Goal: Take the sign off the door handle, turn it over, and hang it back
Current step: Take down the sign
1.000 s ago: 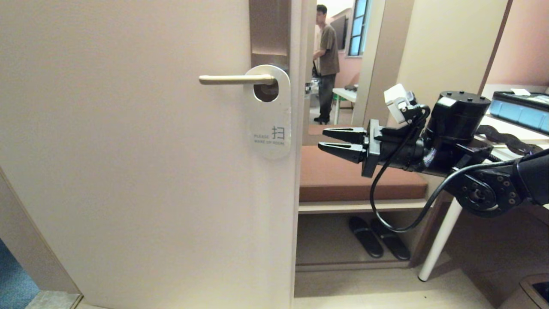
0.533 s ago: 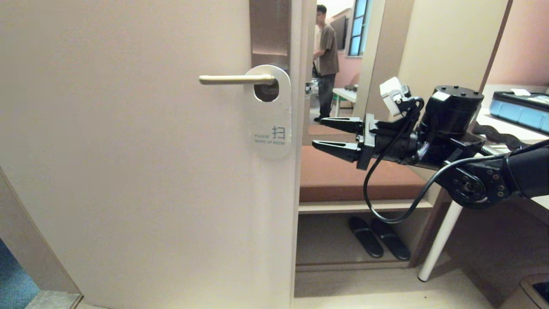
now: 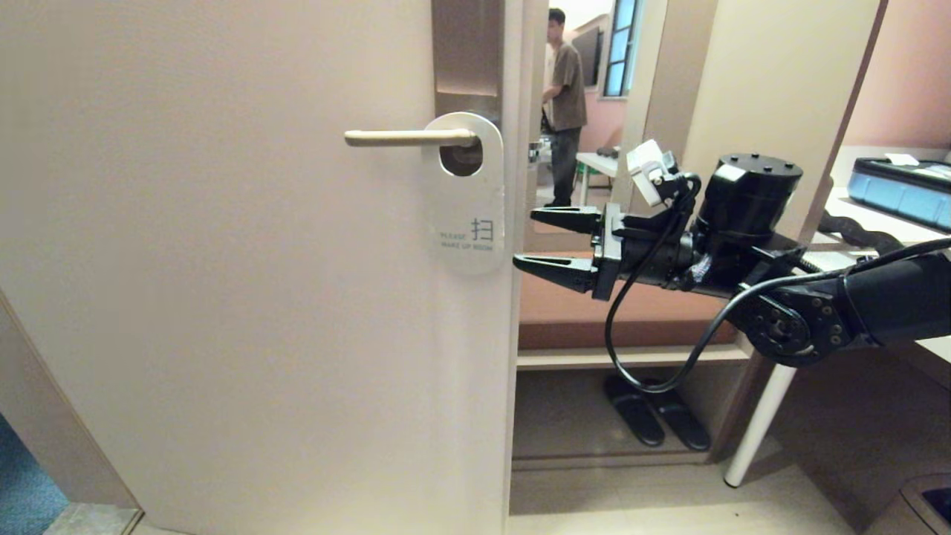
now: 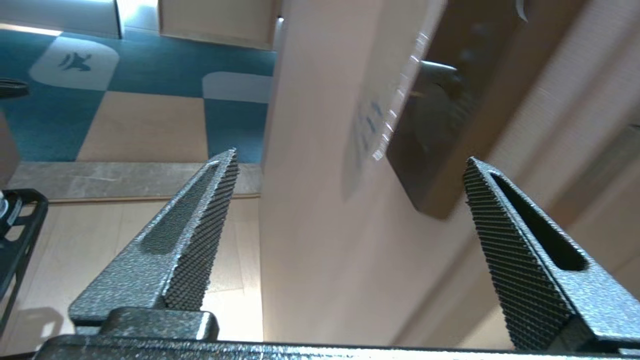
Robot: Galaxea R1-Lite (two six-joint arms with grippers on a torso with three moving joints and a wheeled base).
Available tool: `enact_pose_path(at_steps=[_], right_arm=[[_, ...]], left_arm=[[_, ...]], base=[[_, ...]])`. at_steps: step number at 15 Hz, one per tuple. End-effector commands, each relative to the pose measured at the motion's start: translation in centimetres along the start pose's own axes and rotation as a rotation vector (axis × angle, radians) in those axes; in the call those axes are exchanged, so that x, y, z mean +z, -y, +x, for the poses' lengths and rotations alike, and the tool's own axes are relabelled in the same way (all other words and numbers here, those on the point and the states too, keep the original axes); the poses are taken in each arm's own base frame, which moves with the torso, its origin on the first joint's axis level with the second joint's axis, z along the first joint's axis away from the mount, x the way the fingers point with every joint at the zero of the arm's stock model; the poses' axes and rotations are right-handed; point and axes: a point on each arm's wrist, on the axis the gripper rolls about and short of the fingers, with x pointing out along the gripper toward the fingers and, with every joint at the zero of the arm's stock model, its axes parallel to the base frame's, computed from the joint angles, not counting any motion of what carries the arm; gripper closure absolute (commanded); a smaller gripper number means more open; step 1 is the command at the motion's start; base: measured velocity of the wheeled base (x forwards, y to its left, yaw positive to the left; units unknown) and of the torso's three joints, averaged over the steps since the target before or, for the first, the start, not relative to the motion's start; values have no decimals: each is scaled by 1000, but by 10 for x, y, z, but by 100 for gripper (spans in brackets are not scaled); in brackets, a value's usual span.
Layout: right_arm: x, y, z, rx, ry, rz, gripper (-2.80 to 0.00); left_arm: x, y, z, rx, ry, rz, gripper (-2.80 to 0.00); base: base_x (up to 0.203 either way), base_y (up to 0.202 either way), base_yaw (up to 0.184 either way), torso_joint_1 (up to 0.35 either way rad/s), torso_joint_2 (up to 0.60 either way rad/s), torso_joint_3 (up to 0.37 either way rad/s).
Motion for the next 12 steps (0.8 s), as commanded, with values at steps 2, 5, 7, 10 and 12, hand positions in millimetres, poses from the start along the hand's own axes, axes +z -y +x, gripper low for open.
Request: enact_pose_path(at_steps=[2, 5, 7, 10, 12], right_arm=[[1, 0, 12, 12, 16, -12, -280], [3, -6, 21, 14, 24, 0, -280], [3, -9, 25, 26, 25, 2, -280], [3, -12, 29, 36, 26, 2, -280], [5, -14, 33, 31, 32, -2, -280]], left_arm=[[0, 0, 0, 1, 0, 0, 0], [0, 0, 0, 1, 0, -1, 0], [0, 0, 0, 1, 0, -1, 0], [0, 0, 0, 1, 0, -1, 0], [0, 0, 0, 1, 0, -1, 0]], base=[[0, 0, 0, 0, 0, 0], [0, 0, 0, 0, 0, 0], [0, 0, 0, 0, 0, 0], [0, 0, 0, 0, 0, 0], [0, 0, 0, 0, 0, 0]])
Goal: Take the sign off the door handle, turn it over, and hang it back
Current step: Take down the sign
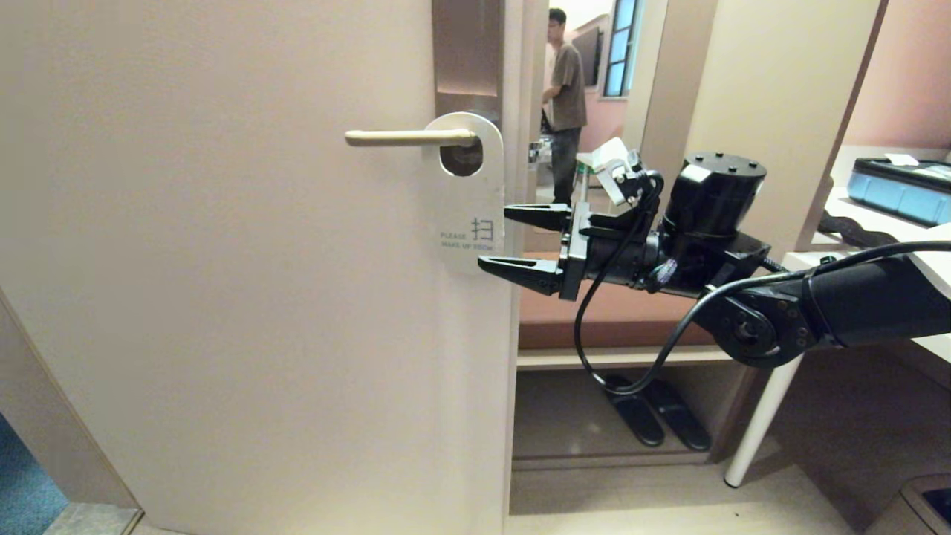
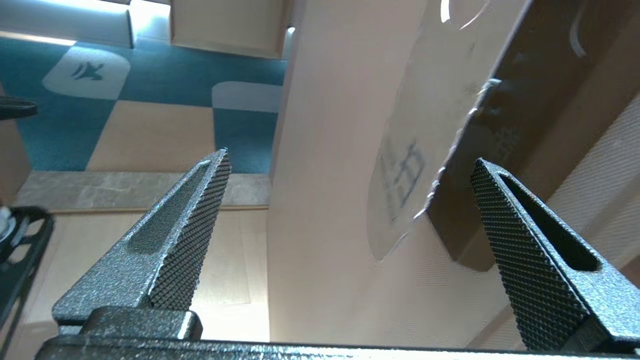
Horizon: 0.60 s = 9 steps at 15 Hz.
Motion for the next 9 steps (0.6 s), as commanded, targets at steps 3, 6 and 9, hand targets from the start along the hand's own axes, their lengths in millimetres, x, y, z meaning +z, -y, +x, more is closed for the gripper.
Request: enact_pose_path(at_steps=[3, 6, 9], right_arm=[[-1, -2, 9, 2, 7, -5, -280], [-3, -1, 13, 7, 10, -7, -280], [-6, 4, 18, 5, 13, -11, -280]], left_arm=[[0, 0, 0, 1, 0, 1, 0], [0, 0, 0, 1, 0, -1, 0], [0, 0, 0, 1, 0, 1, 0]], base=[[0, 0, 0, 0, 0, 0], [0, 0, 0, 0, 0, 0], [0, 0, 0, 0, 0, 0]])
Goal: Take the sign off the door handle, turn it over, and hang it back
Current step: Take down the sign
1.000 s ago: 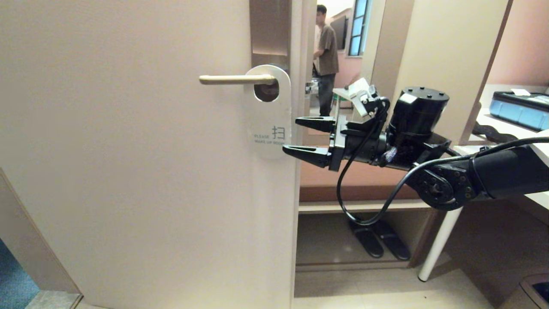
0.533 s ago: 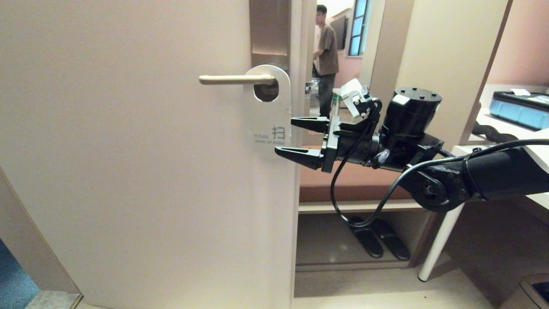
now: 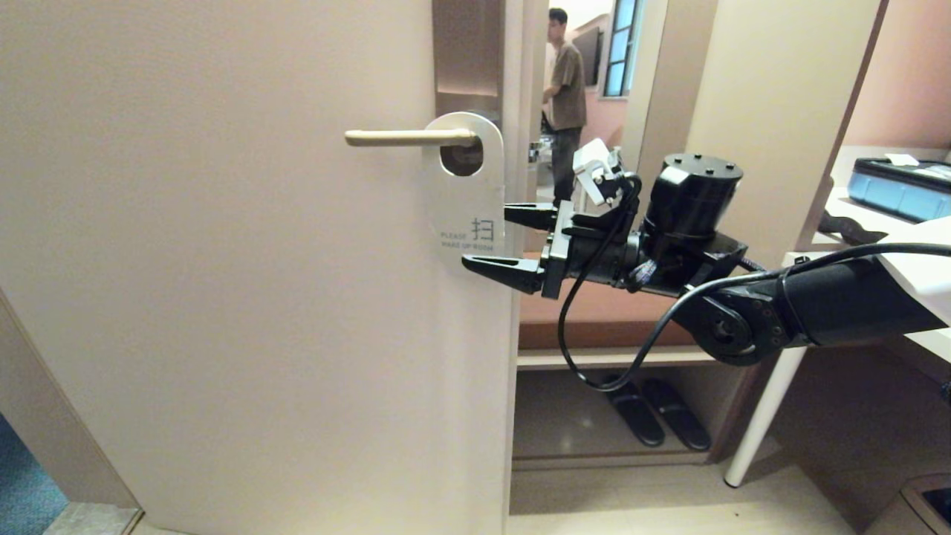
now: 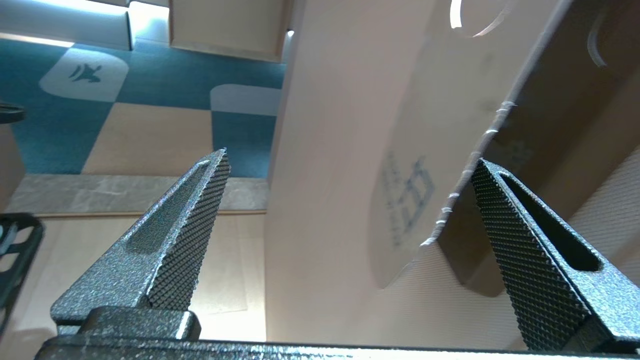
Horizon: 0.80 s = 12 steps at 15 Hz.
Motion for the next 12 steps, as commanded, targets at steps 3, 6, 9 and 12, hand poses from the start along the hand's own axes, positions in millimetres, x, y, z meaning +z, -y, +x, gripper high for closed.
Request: enact_pose_path(at_steps=[3, 6, 9, 12], right_arm=[[-1, 9, 8, -22, 17, -17, -280], [1, 11, 11, -22, 28, -26, -280], [3, 12, 12, -23, 35, -32, -280], [0, 10, 16, -15, 32, -27, -280]], left_arm=[[0, 0, 0, 1, 0, -1, 0], [0, 0, 0, 1, 0, -1, 0], [0, 0, 0, 1, 0, -1, 0], [0, 0, 0, 1, 0, -1, 0]], base=[[0, 0, 0, 0, 0, 0], [0, 0, 0, 0, 0, 0], [0, 0, 0, 0, 0, 0], [0, 0, 0, 0, 0, 0]])
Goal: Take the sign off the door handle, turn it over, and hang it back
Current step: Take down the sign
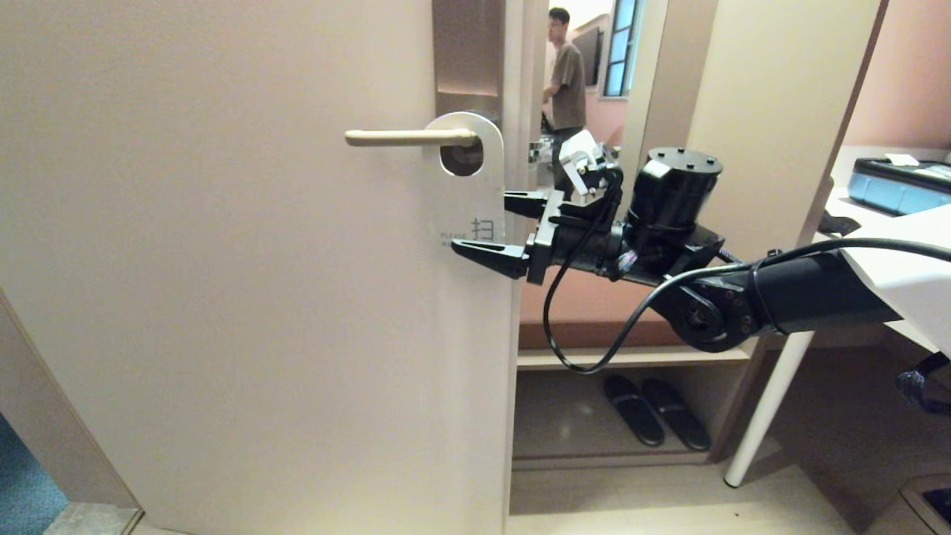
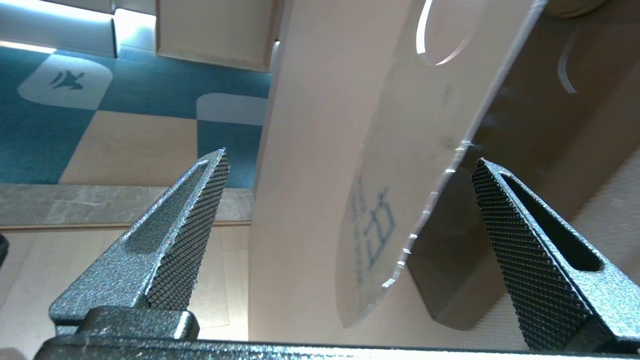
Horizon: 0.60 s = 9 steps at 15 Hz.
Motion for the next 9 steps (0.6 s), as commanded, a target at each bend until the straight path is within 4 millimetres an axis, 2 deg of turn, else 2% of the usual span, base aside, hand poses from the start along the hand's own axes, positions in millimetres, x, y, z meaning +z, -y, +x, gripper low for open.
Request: enact_pose_path(at_steps=[1, 9], right_arm=[[-1, -1, 2, 10, 4, -2, -280], [1, -5, 8, 13, 11, -7, -280]], left_arm=[[0, 0, 0, 1, 0, 0, 0], [0, 0, 0, 1, 0, 0, 0]], base=[[0, 0, 0, 0, 0, 0], [0, 0, 0, 0, 0, 0]])
